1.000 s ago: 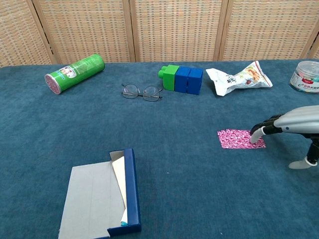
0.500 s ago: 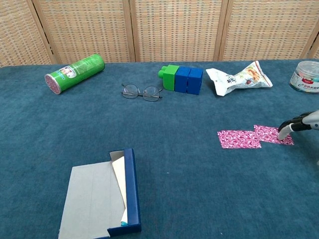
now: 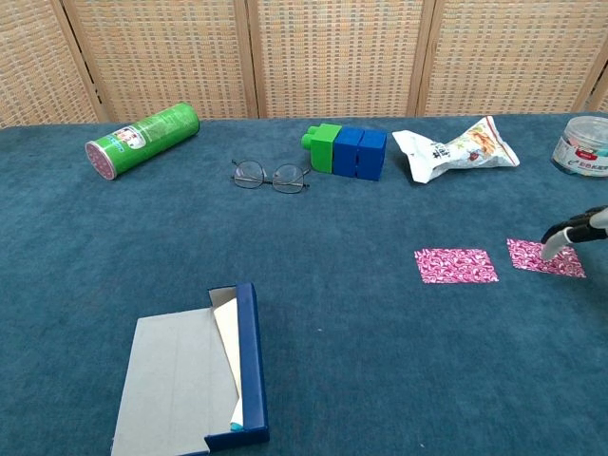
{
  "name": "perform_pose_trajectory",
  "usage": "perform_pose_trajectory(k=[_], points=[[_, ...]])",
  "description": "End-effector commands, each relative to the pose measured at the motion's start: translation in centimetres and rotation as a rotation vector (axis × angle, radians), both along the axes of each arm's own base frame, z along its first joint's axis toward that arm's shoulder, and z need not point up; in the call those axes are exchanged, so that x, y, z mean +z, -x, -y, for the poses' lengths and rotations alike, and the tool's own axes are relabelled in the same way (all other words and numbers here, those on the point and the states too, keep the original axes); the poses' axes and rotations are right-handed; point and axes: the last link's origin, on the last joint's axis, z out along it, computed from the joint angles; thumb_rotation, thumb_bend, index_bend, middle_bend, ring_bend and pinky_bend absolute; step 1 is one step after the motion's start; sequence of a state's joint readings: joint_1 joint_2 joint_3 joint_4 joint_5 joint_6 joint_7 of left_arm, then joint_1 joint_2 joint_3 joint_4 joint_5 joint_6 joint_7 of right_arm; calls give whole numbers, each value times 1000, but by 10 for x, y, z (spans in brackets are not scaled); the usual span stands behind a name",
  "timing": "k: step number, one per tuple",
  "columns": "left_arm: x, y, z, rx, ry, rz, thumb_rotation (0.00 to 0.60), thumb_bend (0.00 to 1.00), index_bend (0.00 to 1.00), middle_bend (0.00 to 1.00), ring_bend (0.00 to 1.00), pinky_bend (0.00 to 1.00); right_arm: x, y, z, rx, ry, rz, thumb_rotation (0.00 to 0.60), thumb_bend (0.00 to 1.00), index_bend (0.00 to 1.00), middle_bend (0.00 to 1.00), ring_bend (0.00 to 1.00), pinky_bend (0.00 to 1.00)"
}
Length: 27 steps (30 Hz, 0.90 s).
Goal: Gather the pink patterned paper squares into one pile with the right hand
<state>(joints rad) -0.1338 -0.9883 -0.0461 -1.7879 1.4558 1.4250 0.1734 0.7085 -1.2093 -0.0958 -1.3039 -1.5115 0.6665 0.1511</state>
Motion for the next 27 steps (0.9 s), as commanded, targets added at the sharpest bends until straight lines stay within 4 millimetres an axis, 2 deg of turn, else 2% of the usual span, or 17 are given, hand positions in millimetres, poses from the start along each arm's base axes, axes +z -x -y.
perform_pose_trajectory(k=[1,7,16,27], points=[[0,1,0,1,-1,2,553,60,0,0,0,0,0,-19,7,28,0,34,600,363,165,91,0,0],[1,6,1,16,-3,6,552,59,0,0,0,0,-11,-36,13,43,-36,48,600,363,165,90,0,0],[2,13,3,35,-6,8,551,58,0,0,0,0,-34,-44,12,54,-94,43,600,363,165,91,0,0],[3,16,5,41,-10,10,552,58,0,0,0,0,-41,-47,8,68,-116,40,600,363,165,91,0,0]])
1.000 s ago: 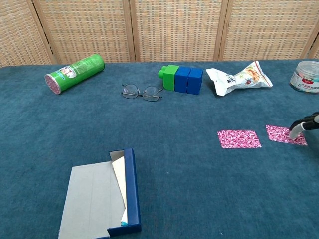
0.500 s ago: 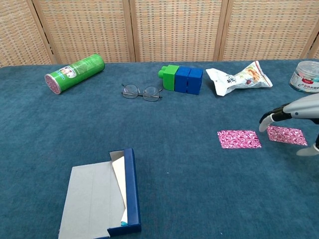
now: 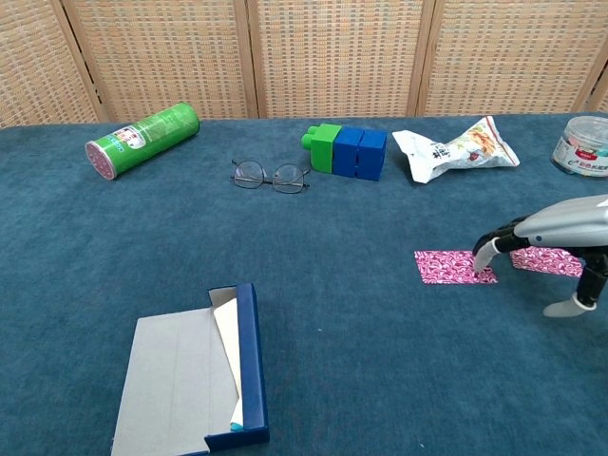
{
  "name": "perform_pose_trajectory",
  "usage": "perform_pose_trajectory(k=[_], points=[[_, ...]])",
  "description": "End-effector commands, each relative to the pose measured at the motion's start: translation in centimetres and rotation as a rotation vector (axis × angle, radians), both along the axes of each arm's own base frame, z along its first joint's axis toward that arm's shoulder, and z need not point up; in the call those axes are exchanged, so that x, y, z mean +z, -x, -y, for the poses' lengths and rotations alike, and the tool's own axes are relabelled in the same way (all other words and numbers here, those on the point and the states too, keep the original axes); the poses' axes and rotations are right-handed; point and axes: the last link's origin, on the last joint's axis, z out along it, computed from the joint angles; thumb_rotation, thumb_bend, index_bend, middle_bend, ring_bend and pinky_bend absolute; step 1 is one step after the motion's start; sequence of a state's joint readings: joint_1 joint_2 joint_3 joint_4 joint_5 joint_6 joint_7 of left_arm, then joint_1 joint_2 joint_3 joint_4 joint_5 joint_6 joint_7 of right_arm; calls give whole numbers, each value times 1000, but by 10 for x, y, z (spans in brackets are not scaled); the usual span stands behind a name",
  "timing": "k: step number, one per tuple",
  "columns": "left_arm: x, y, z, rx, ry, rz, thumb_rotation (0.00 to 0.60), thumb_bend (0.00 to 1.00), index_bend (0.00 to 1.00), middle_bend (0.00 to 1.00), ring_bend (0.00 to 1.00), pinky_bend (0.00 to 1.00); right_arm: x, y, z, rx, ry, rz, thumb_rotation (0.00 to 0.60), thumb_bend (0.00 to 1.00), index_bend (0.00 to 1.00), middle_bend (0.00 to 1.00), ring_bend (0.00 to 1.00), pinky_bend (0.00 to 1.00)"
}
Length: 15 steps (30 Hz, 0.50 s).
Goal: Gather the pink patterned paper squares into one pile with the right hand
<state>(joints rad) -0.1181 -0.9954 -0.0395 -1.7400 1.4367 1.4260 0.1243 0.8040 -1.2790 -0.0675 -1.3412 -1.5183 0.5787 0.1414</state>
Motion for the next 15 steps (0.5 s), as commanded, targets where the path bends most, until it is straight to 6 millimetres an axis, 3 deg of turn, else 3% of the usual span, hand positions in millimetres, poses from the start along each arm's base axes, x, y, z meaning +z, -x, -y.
perform_pose_trajectory(k=[1,15], points=[[0,0,0,-1,0,0,552,58,0,0,0,0,0,-1,-3,5,-7,1,600,363,165,91,0,0],[-2,-2,-3,-11,3,1,553,59,0,0,0,0,-1,-8,-31,43,-51,36,600,363,165,91,0,0]])
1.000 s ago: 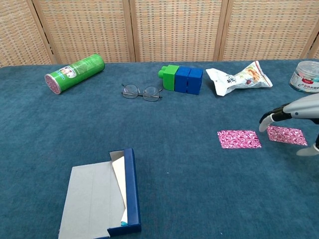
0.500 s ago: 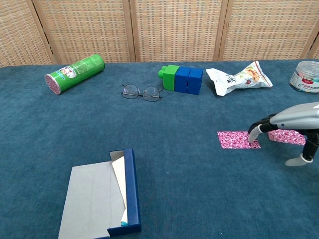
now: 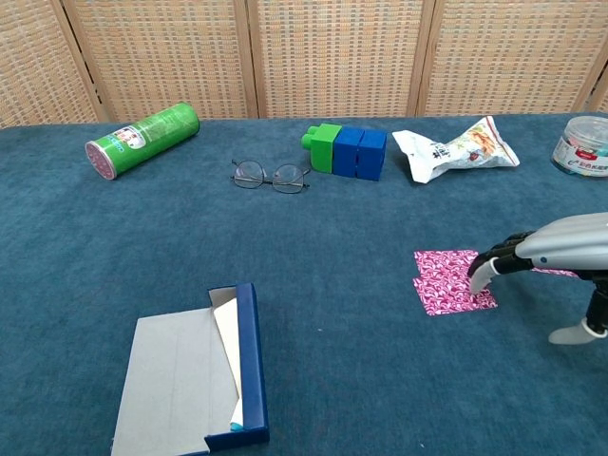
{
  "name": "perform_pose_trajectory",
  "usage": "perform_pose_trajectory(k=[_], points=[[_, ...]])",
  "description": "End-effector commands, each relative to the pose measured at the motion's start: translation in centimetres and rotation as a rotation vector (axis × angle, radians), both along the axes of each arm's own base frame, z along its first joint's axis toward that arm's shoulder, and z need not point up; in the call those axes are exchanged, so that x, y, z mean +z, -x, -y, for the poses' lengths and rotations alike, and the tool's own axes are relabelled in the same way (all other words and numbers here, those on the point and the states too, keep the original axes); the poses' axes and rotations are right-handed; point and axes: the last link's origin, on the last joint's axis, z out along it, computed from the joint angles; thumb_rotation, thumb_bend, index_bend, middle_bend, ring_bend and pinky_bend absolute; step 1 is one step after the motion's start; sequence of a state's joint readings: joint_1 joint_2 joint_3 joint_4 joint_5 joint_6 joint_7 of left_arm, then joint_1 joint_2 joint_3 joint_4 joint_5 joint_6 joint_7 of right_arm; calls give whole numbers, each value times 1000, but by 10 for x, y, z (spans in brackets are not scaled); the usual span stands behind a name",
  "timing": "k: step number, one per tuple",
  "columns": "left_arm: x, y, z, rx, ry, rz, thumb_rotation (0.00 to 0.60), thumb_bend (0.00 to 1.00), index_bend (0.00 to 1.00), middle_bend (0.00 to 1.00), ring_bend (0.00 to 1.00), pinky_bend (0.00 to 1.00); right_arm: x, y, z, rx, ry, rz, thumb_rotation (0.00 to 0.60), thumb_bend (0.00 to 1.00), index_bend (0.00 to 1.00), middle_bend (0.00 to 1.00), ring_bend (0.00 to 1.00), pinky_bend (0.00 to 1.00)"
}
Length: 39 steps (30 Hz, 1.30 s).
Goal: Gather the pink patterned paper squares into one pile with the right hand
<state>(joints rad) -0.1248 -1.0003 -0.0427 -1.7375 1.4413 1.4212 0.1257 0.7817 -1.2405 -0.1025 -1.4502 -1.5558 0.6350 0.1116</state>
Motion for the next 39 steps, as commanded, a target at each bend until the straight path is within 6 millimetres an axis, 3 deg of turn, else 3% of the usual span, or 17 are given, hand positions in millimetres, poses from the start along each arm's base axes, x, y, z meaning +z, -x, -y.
perform_pose_trajectory(k=[1,11,26,39], points=[[0,0,0,0,-1,0,554,59,0,0,0,0,1,0,-5,4,-5,4,600,363,165,91,0,0],[1,1,1,2,-2,4,553,58,0,0,0,0,1,-3,-16,16,-23,11,600,363,165,91,0,0],[3,4,7,14,-12,5,552,59,0,0,0,0,2,-1,-4,22,10,-5,600,363,165,91,0,0],[1,3,5,8,-7,5,553,58,0,0,0,0,0,4,-20,24,-25,-12,600,363,166,92,0,0]])
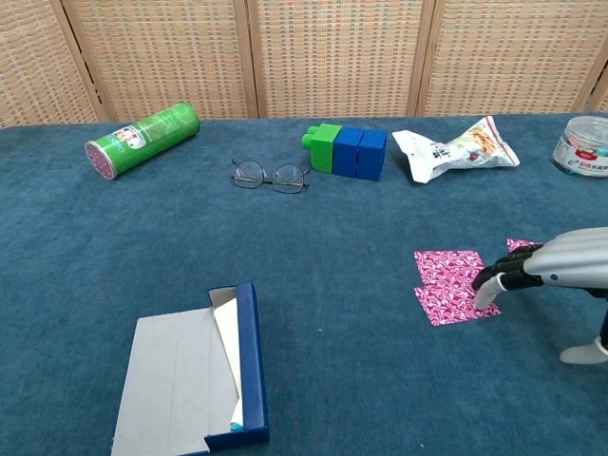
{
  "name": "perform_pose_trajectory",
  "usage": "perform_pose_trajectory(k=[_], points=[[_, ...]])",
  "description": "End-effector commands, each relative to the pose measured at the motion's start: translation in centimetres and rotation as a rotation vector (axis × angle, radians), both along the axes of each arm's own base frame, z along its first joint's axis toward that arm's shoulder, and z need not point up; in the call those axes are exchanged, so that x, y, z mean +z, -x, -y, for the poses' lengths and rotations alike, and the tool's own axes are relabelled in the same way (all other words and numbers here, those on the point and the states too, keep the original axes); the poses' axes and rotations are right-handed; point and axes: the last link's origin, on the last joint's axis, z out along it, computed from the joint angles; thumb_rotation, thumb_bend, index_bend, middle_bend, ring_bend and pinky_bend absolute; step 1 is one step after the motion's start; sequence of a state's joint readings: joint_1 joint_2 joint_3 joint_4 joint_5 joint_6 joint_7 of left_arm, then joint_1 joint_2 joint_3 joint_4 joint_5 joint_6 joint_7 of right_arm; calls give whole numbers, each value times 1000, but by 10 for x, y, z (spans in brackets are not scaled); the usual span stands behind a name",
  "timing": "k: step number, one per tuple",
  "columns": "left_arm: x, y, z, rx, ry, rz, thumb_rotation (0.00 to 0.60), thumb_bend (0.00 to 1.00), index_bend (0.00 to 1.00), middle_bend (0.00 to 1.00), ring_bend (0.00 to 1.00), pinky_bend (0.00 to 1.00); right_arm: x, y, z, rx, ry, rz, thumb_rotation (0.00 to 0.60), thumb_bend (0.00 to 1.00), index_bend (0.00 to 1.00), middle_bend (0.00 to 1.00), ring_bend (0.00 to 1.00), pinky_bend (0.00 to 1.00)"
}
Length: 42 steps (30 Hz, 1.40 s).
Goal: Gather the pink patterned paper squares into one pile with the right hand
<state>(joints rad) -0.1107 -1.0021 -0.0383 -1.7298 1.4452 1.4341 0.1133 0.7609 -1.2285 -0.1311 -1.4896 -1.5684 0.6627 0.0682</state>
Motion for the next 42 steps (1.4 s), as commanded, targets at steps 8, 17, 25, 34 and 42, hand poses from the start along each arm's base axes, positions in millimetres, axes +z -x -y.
perform_pose_trajectory(k=[8,17,25,34,42], points=[[-2,-1,-1,-4,6,-2,554,58,0,0,0,0,2,1,-11,2,-10,4,600,363,166,93,0,0],[-2,-1,-1,-5,8,-1,553,58,0,0,0,0,10,0,-12,-6,8,14,600,363,167,93,0,0],[-2,-2,-2,-14,5,3,553,58,0,0,0,0,26,-15,10,-7,140,118,600,361,253,97,0,0],[-1,-3,-1,-18,7,8,552,59,0,0,0,0,16,-30,38,-52,227,192,600,348,306,105,0,0],[2,2,3,-5,0,8,552,59,0,0,0,0,-4,-40,55,-73,232,188,600,292,307,115,0,0]])
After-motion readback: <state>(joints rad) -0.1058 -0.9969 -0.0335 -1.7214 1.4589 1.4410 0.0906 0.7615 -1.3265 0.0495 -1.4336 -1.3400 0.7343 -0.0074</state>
